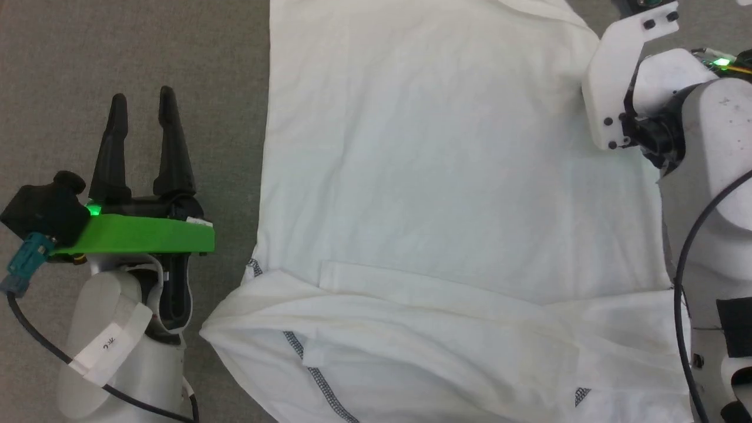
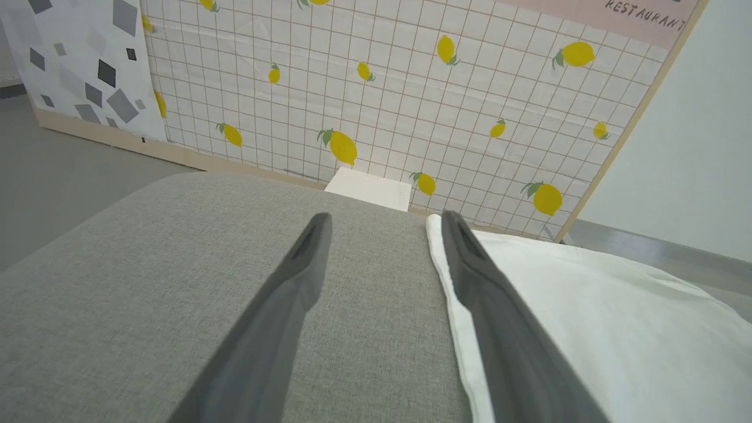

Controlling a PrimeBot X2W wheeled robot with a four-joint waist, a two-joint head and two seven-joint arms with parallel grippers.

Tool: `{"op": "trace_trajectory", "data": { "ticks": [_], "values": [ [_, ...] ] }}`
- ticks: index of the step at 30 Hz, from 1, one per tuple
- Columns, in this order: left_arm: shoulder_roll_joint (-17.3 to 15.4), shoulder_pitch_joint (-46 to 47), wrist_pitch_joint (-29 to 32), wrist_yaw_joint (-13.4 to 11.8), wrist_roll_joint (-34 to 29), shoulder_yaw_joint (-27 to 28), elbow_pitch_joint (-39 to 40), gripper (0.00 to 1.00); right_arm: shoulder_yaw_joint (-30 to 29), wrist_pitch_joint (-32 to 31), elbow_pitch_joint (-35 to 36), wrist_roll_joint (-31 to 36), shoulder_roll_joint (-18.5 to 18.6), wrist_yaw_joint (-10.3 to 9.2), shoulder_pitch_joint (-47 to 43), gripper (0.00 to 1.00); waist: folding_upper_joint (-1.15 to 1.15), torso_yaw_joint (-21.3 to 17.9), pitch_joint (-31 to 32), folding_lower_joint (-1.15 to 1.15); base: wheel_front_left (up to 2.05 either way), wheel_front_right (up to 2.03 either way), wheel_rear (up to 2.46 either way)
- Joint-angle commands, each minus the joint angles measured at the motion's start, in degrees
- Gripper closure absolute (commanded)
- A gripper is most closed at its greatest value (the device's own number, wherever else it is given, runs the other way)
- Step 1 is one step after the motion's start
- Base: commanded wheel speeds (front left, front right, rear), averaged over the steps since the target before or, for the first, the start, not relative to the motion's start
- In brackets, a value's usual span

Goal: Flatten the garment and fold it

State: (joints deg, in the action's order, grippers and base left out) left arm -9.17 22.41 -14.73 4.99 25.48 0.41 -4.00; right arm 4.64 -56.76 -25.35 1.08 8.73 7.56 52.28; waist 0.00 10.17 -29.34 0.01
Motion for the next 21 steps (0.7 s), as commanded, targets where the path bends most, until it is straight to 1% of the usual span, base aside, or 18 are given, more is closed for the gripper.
{"op": "trace_trajectory", "data": {
  "ticks": [1,3,4,5,6,9,12,14,15,16,18,21],
  "values": [
    [0.3,0.8,-0.3,0.4,-1.0,0.5,-0.2,0.00,0.7,-1.1,-1.2,0.1,0.4,-0.08,0.7,0.00,0.00,1.5,-2.1,-0.01,0.00,0.00,0.00],
    [0.5,0.9,-0.3,0.8,-1.3,0.8,-0.5,0.00,1.2,-2.5,-2.0,-0.6,0.4,-0.08,0.6,0.00,0.00,1.2,-2.2,-0.01,0.00,0.00,0.00],
    [0.5,1.1,-0.3,0.9,-1.3,0.8,-0.8,0.00,1.2,-3.1,-2.2,-0.9,0.4,-0.08,0.6,0.29,0.00,1.1,-2.2,-0.01,0.00,0.00,0.00],
    [0.4,1.4,-0.3,1.2,-1.1,0.6,-1.3,0.00,1.1,-3.3,-2.0,-1.5,0.3,-0.08,0.7,0.88,0.00,0.7,-2.3,-0.01,0.00,0.00,0.00],
    [0.2,1.9,-0.3,1.3,-0.9,0.3,-1.7,0.00,0.9,-3.1,-1.8,-2.0,0.2,-0.08,0.9,1.00,0.00,0.5,-2.4,-0.01,0.00,0.00,0.00],
    [-1.3,5.2,1.9,1.8,0.3,-0.9,-2.6,0.00,0.6,-1.5,-0.3,-2.6,0.6,-0.08,1.9,1.00,0.00,-0.3,-2.7,-0.01,0.00,0.00,0.00],
    [-4.0,11.9,7.7,2.1,2.0,-2.5,-3.1,0.00,0.4,0.0,1.0,-3.2,0.5,-0.08,3.1,1.00,0.00,-1.4,-3.3,-0.01,0.00,0.00,0.00],
    [-5.8,17.2,13.3,2.2,3.4,-3.6,-4.0,0.00,1.1,0.6,1.8,-3.6,0.3,-0.08,3.8,1.00,0.00,-2.3,-4.0,-0.01,0.00,0.00,0.00],
    [-6.8,20.3,16.6,2.3,4.1,-4.2,-4.8,0.00,1.6,0.6,2.1,-3.9,0.1,-0.08,4.2,1.00,0.00,-2.8,-4.4,-0.01,0.00,0.00,0.00],
    [-8.9,27.9,26.0,2.3,5.8,-5.3,-8.5,0.00,3.6,1.0,3.0,-5.1,-0.3,-0.08,5.1,1.00,0.00,-4.5,-5.7,-0.01,0.00,0.00,0.00],
    [-10.0,32.4,32.8,1.8,6.4,-6.3,-12.0,0.00,5.2,1.4,3.6,-6.1,-0.6,-0.08,5.7,1.00,0.00,-5.7,-6.7,-0.01,0.00,0.00,0.00],
    [-11.2,36.9,42.6,0.2,6.6,-8.1,-17.0,0.00,7.6,2.4,4.5,-7.9,-1.1,-0.08,6.5,1.00,0.00,-7.4,-8.1,-0.01,0.00,0.00,0.00]
  ]
}}
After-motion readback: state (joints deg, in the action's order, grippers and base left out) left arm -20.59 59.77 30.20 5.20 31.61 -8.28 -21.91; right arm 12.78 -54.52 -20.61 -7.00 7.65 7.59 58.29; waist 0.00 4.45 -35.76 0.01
